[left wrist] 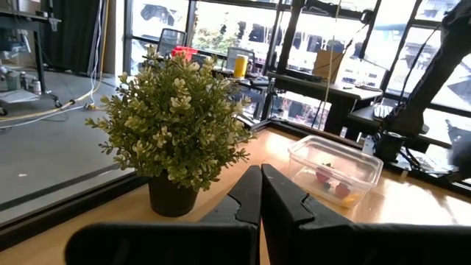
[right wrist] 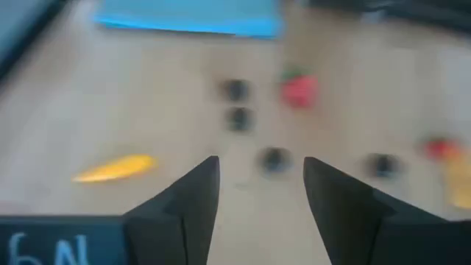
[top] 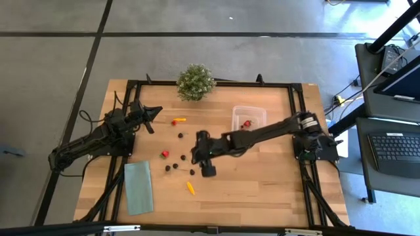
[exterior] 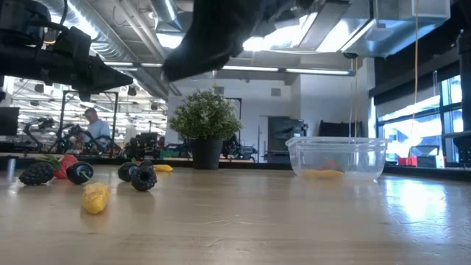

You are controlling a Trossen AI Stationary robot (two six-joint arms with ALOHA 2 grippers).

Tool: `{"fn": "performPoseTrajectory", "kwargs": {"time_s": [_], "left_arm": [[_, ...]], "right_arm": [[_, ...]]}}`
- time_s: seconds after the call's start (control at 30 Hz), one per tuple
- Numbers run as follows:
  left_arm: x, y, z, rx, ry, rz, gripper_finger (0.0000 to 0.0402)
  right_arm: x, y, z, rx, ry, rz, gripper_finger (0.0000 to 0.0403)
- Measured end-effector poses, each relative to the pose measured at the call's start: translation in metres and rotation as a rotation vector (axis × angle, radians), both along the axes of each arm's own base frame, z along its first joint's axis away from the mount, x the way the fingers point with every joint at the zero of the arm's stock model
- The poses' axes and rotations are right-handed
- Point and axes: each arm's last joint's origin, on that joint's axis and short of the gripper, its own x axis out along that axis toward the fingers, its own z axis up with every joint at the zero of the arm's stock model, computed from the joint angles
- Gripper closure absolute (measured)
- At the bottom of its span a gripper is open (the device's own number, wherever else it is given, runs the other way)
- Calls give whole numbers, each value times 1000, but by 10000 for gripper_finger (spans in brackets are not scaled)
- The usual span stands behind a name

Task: Pick and placing Produce into tupperware
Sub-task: Put the right blackberry into the transparent bin

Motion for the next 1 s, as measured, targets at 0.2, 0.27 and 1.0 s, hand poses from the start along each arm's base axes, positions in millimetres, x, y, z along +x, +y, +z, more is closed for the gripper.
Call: {"fn": "performPoseTrajectory", "kwargs": {"time_s": [0.2,0.27,1.0], "left_arm": [[0,0,0,0,-1,0,401],[0,0,0,0,0,0,401],[0,0,0,-2,-2,0,401]], "right_arm": [[7,26,-41,43,65,70,205],[10,30,-53,34,71,78,205],[17,27,-94,13,132,24,205]]}}
